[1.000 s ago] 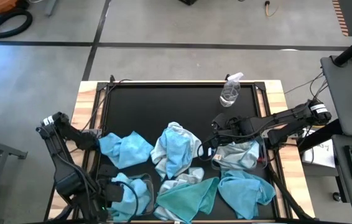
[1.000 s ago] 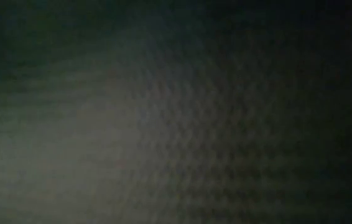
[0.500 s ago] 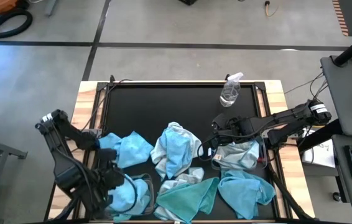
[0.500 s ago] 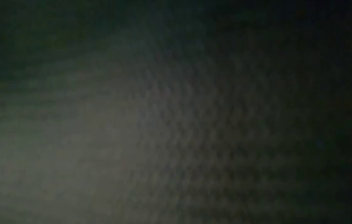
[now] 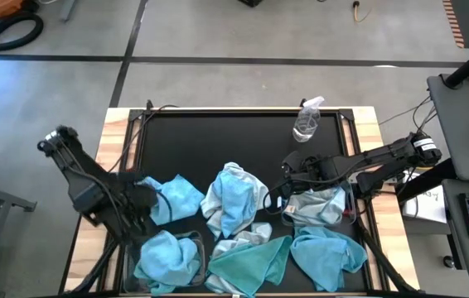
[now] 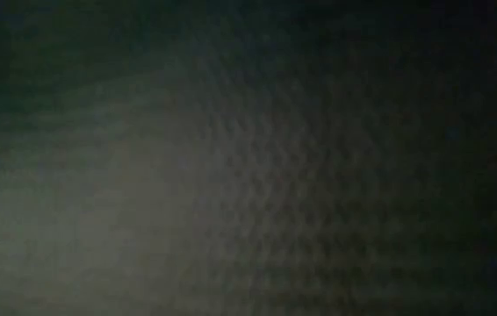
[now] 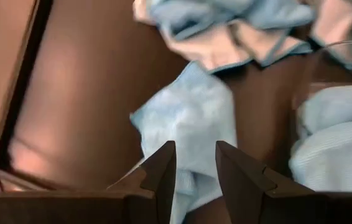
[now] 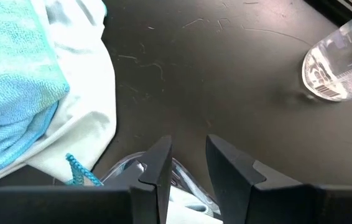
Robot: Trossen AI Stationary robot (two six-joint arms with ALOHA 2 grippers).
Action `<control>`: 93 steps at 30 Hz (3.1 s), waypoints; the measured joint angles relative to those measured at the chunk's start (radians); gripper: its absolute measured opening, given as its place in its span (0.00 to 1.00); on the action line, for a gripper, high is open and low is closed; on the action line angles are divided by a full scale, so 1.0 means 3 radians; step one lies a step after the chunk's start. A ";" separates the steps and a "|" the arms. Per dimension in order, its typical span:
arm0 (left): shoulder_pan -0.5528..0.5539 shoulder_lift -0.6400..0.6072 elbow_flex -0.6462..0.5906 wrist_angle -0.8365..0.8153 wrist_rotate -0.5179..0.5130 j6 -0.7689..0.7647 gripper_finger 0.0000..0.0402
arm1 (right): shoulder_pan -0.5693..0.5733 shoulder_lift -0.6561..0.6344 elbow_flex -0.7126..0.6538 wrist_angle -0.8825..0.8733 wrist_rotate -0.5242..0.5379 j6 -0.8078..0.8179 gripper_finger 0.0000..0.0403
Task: Sort microfiber towel by color & place in baskets
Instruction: Put the blue towel into the bottom transparent bin
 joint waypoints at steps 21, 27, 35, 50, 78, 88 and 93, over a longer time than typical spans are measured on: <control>0.0001 -0.1501 -0.2153 0.1793 0.0057 -0.0145 0.24 | 0.0000 0.0000 -0.0005 0.0003 0.0000 0.0105 0.23; 0.0004 -0.1285 -0.2231 0.1739 -0.0236 -0.0482 0.24 | 0.0000 0.0000 -0.0029 0.0003 0.0001 0.0151 0.23; 0.0068 -0.1118 -0.2287 0.1703 0.0134 -0.0550 0.24 | -0.0023 0.0000 -0.0071 0.0020 0.0032 0.0100 0.23; 0.0748 -0.1111 -0.2523 0.1728 0.0572 -0.0536 0.24 | -0.0023 0.0000 -0.0228 0.0076 0.0154 0.0099 0.23; 0.0974 -0.1108 -0.3263 0.2933 0.1028 -0.0480 0.23 | -0.0023 0.0000 -0.0239 0.0098 0.0185 -0.0031 0.23; 0.0974 -0.1108 -0.3264 0.2922 0.1004 -0.0648 0.02 | -0.0023 0.0000 -0.0239 0.0181 0.0191 -0.0072 0.23; 0.0982 -0.1105 -0.3080 0.2913 0.1017 -0.0675 0.00 | -0.0023 0.0000 -0.0239 0.0181 0.0216 -0.0076 0.23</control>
